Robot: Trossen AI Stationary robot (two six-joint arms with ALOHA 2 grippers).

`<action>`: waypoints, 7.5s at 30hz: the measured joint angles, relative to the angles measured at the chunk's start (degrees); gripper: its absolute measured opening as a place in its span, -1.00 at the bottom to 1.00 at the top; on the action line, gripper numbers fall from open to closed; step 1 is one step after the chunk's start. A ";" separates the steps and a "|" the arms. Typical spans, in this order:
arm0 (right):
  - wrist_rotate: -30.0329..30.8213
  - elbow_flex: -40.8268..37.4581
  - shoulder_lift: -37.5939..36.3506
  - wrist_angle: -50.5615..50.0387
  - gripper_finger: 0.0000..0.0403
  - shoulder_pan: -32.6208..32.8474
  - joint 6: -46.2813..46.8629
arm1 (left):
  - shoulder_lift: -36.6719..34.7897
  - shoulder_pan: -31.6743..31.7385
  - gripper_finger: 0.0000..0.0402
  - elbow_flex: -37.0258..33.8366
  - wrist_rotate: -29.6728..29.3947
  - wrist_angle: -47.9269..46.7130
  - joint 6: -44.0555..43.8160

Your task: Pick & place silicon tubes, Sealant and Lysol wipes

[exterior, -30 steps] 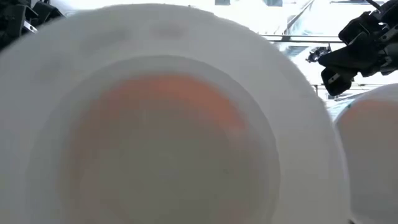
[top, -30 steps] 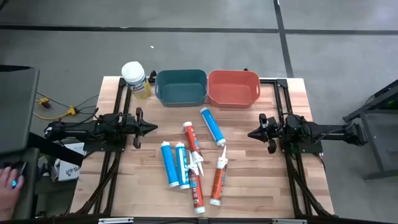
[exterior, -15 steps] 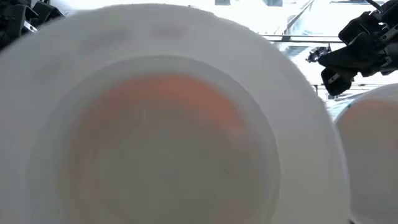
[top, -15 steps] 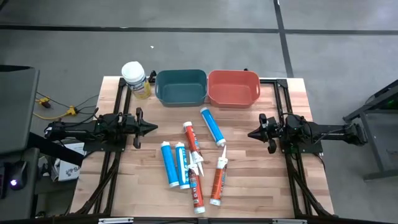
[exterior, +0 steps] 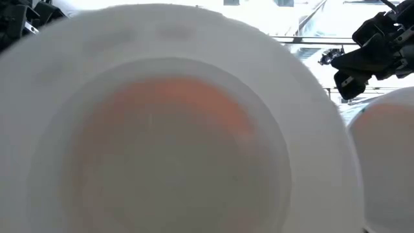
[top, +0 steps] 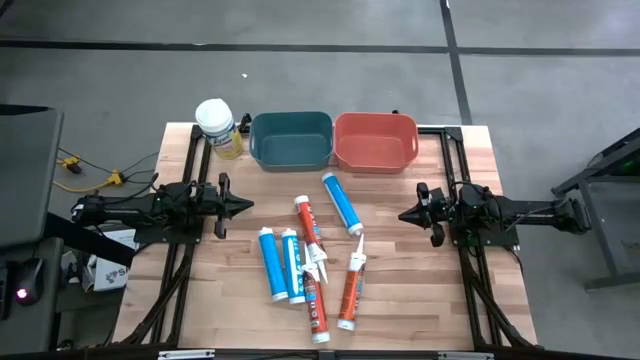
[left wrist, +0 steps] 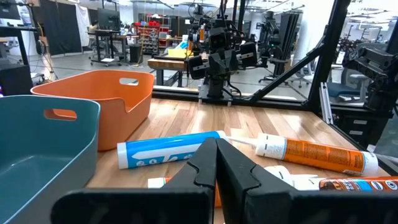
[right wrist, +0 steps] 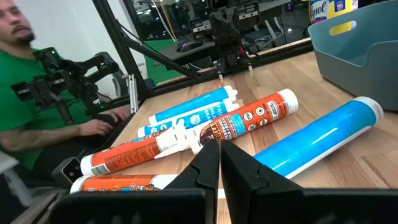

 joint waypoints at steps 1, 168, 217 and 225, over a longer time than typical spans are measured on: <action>0.00 0.00 0.01 0.00 -0.94 0.00 0.00 | -0.01 0.01 -1.00 0.00 0.00 0.01 0.00; 0.00 0.00 0.34 0.00 -0.94 0.00 0.00 | 91.40 -14.28 0.07 69.73 6.61 -59.03 -111.52; 0.01 0.00 0.32 -0.10 -0.94 0.00 0.00 | 97.37 -16.51 0.84 69.71 2.75 -60.99 -120.02; 0.00 0.01 0.30 -0.04 -0.94 0.00 0.00 | 97.37 -16.51 0.85 65.63 2.56 -56.02 -121.13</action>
